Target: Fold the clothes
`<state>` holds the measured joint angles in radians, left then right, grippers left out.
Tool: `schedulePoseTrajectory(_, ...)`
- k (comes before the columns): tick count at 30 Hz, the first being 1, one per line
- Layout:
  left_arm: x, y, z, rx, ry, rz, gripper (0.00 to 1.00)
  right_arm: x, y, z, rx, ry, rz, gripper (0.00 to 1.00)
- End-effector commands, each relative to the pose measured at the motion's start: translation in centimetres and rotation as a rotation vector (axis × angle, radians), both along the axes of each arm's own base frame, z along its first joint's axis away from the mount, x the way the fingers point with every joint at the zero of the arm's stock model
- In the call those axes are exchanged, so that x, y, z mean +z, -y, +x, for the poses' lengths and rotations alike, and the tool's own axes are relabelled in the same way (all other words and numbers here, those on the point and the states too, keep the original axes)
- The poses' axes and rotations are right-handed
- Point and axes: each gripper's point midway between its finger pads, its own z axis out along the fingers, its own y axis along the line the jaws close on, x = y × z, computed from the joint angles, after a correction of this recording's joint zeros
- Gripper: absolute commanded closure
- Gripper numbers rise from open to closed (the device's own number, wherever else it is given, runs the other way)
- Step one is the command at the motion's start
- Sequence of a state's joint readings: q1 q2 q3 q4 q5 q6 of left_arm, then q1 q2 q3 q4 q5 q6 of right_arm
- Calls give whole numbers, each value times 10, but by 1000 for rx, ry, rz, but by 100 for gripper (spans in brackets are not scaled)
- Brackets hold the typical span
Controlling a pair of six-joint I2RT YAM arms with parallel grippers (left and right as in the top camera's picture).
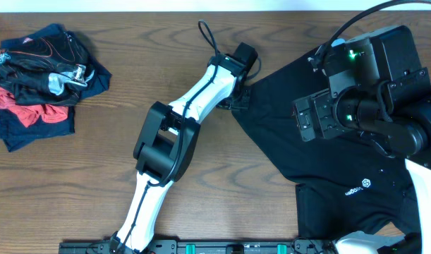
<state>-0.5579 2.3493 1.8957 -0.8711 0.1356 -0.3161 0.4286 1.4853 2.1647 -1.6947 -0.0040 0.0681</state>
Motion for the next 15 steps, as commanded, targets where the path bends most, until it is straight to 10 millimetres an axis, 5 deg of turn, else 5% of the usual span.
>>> schedulePoseTrajectory(1, 0, 7, 0, -10, 2, -8, 94, 7, 0, -5, 4, 23, 10, 1)
schedulePoseTrajectory(9, 2, -13, 8, 25, 24, 54, 94, 7, 0, -5, 4, 23, 10, 1)
schedulePoseTrajectory(15, 9, -58, 23, 130, 14, 98, 94, 7, 0, -5, 4, 23, 10, 1)
